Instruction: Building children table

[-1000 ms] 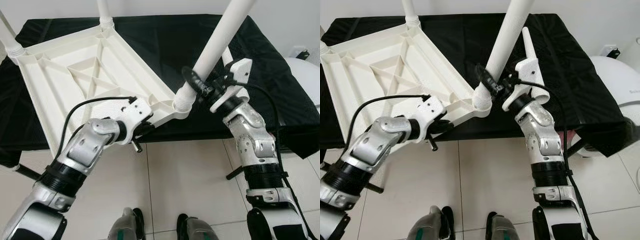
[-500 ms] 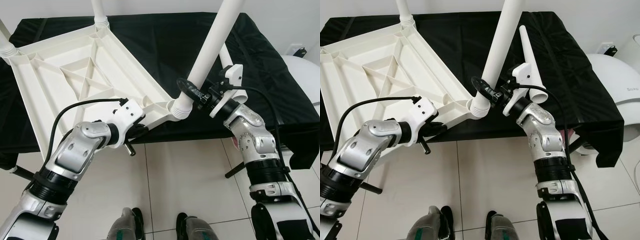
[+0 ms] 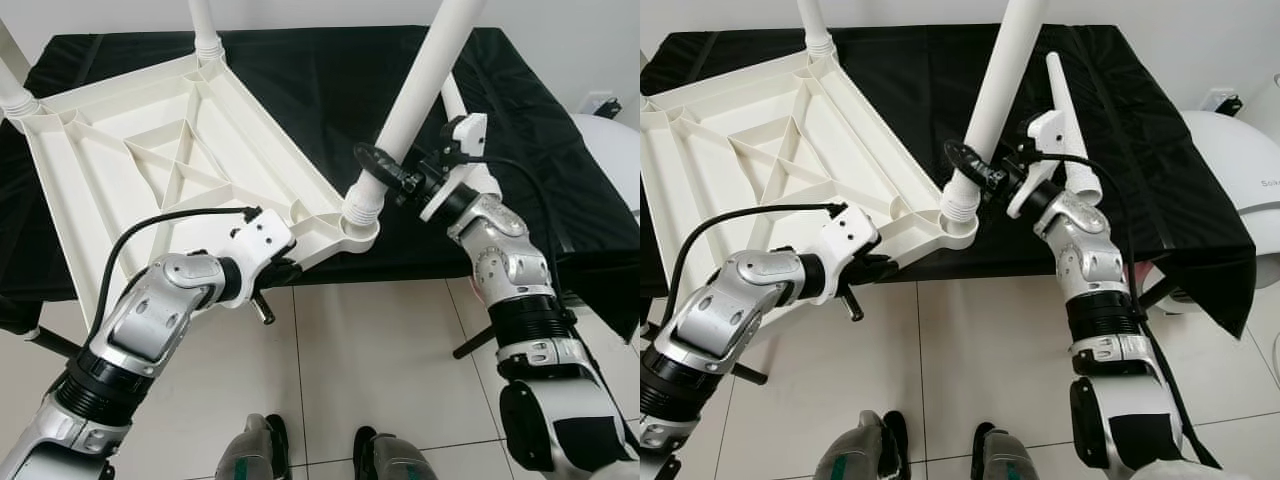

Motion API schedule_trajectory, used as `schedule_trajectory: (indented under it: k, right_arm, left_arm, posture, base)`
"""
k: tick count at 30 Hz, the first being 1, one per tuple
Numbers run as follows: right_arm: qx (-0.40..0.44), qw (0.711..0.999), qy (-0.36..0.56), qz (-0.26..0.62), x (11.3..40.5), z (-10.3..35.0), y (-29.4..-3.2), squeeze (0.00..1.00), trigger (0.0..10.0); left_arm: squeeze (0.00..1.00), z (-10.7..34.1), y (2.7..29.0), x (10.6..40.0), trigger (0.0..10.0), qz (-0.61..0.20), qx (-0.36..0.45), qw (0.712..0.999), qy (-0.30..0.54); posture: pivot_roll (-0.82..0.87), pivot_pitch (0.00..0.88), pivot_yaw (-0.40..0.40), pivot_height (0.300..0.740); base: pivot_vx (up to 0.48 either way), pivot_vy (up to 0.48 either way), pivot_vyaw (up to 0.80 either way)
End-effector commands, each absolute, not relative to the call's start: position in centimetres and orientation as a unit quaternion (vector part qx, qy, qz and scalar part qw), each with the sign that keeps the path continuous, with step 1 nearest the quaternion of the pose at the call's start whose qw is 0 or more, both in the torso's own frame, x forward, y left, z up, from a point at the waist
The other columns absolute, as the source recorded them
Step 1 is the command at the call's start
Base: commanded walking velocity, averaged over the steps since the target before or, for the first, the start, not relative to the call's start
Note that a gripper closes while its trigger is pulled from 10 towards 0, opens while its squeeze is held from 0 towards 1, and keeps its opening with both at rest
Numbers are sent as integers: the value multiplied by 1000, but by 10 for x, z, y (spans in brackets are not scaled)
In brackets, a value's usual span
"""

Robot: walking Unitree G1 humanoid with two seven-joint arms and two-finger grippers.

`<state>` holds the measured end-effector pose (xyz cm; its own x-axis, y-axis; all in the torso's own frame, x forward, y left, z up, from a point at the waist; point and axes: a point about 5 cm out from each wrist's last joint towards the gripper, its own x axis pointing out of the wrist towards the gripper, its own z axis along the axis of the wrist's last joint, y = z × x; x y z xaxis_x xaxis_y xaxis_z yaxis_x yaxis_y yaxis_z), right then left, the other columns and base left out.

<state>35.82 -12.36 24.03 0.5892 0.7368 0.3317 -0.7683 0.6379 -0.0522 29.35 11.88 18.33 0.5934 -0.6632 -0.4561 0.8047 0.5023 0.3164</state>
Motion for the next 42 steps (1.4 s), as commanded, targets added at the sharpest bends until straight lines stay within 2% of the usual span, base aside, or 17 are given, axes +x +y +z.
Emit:
schedule_trajectory:
  k: [1, 9, 14, 26, 42]
  right_arm:
    - [48, 883, -167, 436, 357, 240, -120, 0, 10000]
    - [38, 877, -152, 453, 354, 228, -116, 0, 10000]
    - [26, 881, -143, 450, 355, 222, -123, 0, 10000]
    - [11, 897, -150, 416, 359, 223, -142, 0, 10000]
    - [-1, 887, -139, 439, 355, 216, -135, 0, 10000]
  left_arm:
    - [0, 185, 117, 293, 10000, -426, 261, 856, 132]
    - [0, 189, 115, 298, 10000, -411, 254, 867, 122]
    - [0, 192, 116, 302, 10000, -398, 252, 874, 118]
    - [0, 191, 119, 303, 10000, -397, 260, 872, 120]
    - [0, 191, 119, 303, 10000, -399, 260, 871, 121]
  posture:
    - [-38, 154, -13, 740]
    - [-44, 152, -14, 740]
    - [-48, 147, -12, 740]
    - [-56, 153, -6, 740]
    - [-53, 162, -4, 740]
  base:
    - [0, 0, 0]
    - [0, 0, 0]
    - [0, 0, 0]
    - [0, 0, 0]
    - [0, 0, 0]
